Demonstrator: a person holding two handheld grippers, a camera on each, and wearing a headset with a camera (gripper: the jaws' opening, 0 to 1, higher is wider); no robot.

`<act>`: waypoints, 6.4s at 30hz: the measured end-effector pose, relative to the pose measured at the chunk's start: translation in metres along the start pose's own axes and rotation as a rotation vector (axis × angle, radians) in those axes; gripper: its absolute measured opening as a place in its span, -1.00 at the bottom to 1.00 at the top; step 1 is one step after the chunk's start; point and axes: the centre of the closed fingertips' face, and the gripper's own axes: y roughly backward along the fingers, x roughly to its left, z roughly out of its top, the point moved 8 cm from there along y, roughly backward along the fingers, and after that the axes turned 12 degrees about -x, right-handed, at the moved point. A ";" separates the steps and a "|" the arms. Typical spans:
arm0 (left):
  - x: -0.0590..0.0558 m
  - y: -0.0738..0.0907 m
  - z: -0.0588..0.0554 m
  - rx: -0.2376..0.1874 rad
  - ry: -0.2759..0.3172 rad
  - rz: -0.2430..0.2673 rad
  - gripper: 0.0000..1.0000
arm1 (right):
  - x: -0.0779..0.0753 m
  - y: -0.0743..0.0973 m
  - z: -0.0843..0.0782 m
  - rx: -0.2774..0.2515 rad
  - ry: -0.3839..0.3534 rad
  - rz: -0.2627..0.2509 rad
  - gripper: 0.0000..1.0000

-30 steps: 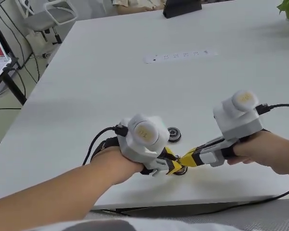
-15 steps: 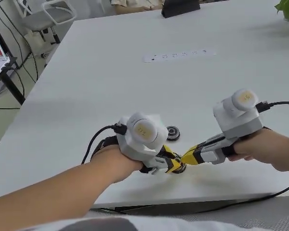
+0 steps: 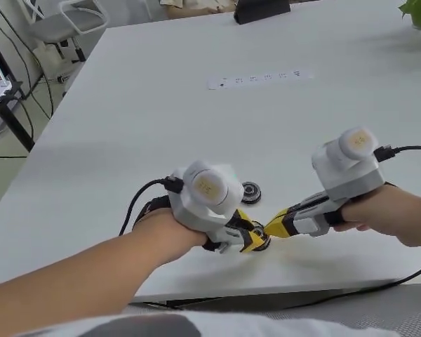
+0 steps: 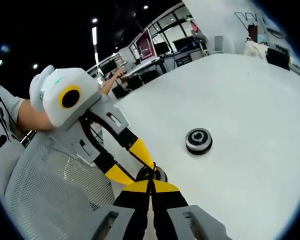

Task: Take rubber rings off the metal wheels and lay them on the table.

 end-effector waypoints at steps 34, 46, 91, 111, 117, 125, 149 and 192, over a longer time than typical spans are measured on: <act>0.003 0.053 0.009 -0.085 0.043 0.024 -0.34 | 0.006 -0.001 0.012 -0.043 -0.029 0.012 -1.00; 0.007 0.076 0.000 -0.094 0.075 0.066 -0.20 | 0.014 -0.012 0.018 -0.045 -0.025 0.032 -1.00; 0.013 0.122 -0.023 -0.078 0.120 0.148 -0.03 | 0.015 -0.066 0.019 0.009 0.086 -0.019 -1.00; 0.013 0.118 -0.022 -0.074 0.121 0.140 -0.03 | 0.012 -0.061 0.023 -0.034 0.123 -0.046 -0.70; 0.014 0.113 -0.018 -0.076 0.116 0.130 -0.03 | 0.012 -0.055 0.030 -0.078 0.113 -0.039 -0.62; 0.017 0.106 -0.012 -0.077 0.105 0.114 -0.04 | 0.010 -0.041 0.033 -0.100 0.121 -0.037 -0.58; 0.013 0.068 0.008 -0.085 0.091 0.051 -0.10 | 0.003 0.001 0.018 -0.060 0.178 -0.036 -0.41; 0.004 0.015 0.004 -0.026 0.073 -0.047 -0.42 | -0.006 -0.006 -0.013 0.075 0.298 0.039 -0.50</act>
